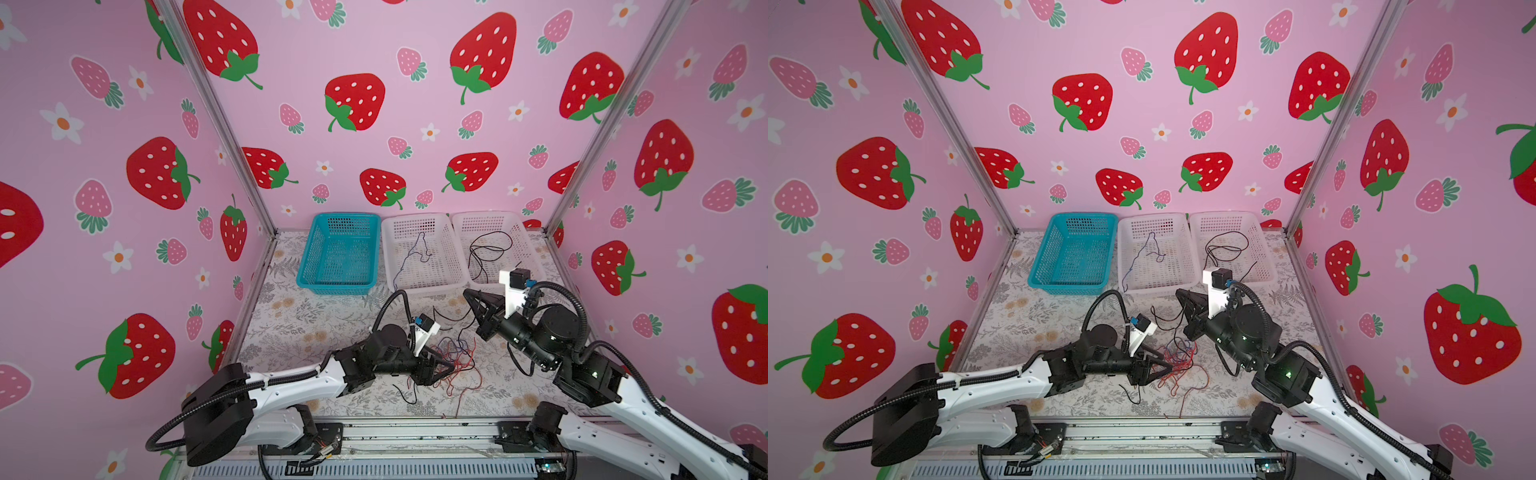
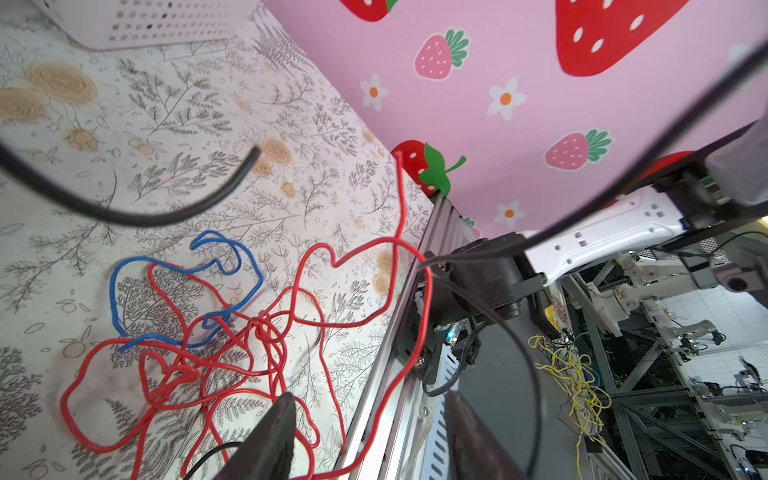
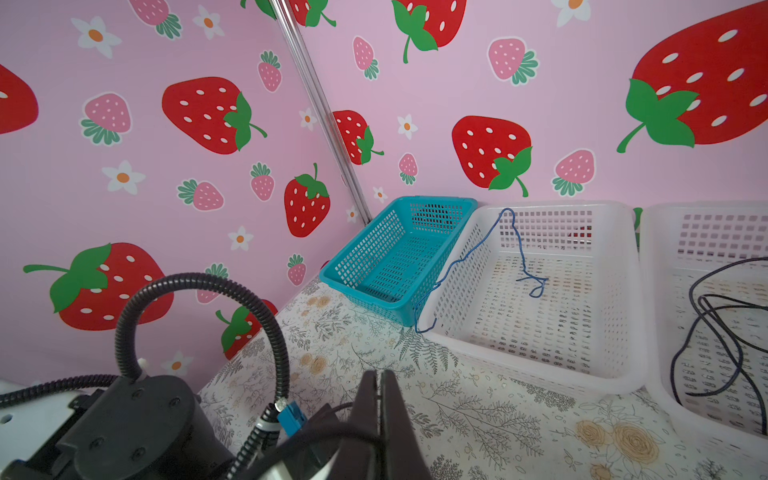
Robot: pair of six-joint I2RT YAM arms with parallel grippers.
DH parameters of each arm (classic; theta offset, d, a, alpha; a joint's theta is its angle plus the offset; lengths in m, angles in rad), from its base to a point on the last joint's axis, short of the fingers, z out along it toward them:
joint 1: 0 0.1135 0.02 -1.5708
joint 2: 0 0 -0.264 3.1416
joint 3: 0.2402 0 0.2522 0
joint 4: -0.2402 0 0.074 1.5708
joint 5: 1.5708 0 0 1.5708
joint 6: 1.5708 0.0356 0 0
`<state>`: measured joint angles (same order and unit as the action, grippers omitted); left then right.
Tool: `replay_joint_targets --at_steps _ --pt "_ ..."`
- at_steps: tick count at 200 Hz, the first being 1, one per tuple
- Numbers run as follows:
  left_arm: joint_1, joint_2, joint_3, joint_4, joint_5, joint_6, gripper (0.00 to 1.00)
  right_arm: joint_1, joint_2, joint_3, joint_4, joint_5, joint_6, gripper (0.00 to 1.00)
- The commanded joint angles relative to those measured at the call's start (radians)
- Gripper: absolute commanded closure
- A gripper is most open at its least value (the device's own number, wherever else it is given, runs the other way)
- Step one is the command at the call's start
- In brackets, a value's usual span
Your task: Untangle the cables
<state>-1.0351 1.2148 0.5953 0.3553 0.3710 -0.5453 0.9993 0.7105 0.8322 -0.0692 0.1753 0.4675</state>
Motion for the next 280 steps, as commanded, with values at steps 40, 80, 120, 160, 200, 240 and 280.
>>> replay_joint_targets --at_steps 40,80,120,160,200,240,280 --pt "-0.005 -0.143 -0.03 0.005 -0.002 0.045 0.37 -0.004 -0.001 -0.009 0.023 0.0 -0.008 1.0" --pt "-0.011 -0.138 -0.027 -0.075 0.029 0.113 0.37 -0.004 -0.001 -0.008 0.03 -0.022 -0.001 1.0" --pt "-0.011 -0.124 0.029 -0.214 -0.015 0.195 0.37 -0.003 -0.001 -0.008 0.042 -0.06 0.003 1.0" --pt "-0.011 -0.075 0.046 -0.174 0.008 0.187 0.38 -0.004 0.007 -0.016 0.057 -0.076 0.009 1.0" --pt "-0.011 -0.034 0.047 -0.107 0.023 0.16 0.44 -0.004 0.015 -0.031 0.059 -0.082 0.014 1.0" --pt "-0.011 -0.041 0.05 -0.08 0.029 0.144 0.66 -0.004 0.012 -0.061 0.05 -0.073 0.02 1.0" --pt "-0.011 -0.064 0.072 -0.076 0.053 0.122 0.9 -0.004 0.023 -0.101 0.041 -0.052 0.026 1.0"
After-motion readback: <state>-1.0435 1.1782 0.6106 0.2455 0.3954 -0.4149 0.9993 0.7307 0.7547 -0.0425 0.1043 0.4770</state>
